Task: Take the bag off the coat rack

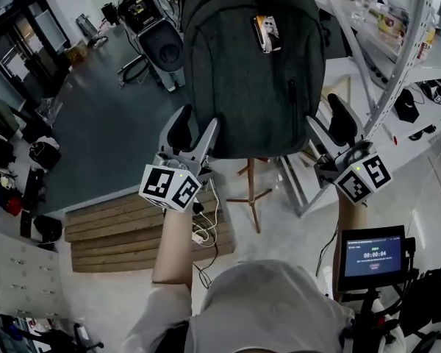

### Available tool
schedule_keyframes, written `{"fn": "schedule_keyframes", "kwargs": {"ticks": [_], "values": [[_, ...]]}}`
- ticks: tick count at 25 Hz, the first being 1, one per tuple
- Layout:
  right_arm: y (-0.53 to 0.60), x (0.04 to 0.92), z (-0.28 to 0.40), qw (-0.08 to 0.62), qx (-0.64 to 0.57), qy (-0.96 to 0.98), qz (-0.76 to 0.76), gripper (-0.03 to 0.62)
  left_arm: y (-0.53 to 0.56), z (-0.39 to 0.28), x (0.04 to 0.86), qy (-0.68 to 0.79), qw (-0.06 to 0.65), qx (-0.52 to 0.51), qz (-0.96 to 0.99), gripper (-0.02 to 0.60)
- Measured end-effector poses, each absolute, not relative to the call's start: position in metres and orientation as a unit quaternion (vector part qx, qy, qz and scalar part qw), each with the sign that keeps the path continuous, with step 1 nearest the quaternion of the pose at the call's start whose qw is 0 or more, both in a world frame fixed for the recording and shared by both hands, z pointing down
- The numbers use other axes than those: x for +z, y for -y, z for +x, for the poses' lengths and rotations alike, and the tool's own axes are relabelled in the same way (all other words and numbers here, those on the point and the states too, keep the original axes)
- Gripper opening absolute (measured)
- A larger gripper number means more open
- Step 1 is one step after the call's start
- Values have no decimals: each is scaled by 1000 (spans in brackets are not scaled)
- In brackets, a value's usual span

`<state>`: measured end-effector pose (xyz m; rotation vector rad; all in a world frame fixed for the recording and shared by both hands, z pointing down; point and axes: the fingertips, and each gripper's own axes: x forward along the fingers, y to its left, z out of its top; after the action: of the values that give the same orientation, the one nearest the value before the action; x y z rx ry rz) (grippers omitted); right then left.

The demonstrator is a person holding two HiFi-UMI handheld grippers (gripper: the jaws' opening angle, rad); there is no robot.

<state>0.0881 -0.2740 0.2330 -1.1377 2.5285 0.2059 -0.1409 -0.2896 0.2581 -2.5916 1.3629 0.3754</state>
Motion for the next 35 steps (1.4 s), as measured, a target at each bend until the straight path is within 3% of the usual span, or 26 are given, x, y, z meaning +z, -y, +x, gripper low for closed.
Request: {"fn": "schedule_keyframes", "kwargs": {"ticks": [8,29,35], "values": [[307,264,82,183,5,-896,-405,327,308,-139,263,-440,75,108,-888,295],[317,273,61,166,-37,-888,-427,324,316,-138,262,-440,67,136,-885,291],[325,278,70,182,-30,-862,-472,241,315,-137,264,-447,68,157,-878,261]]}}
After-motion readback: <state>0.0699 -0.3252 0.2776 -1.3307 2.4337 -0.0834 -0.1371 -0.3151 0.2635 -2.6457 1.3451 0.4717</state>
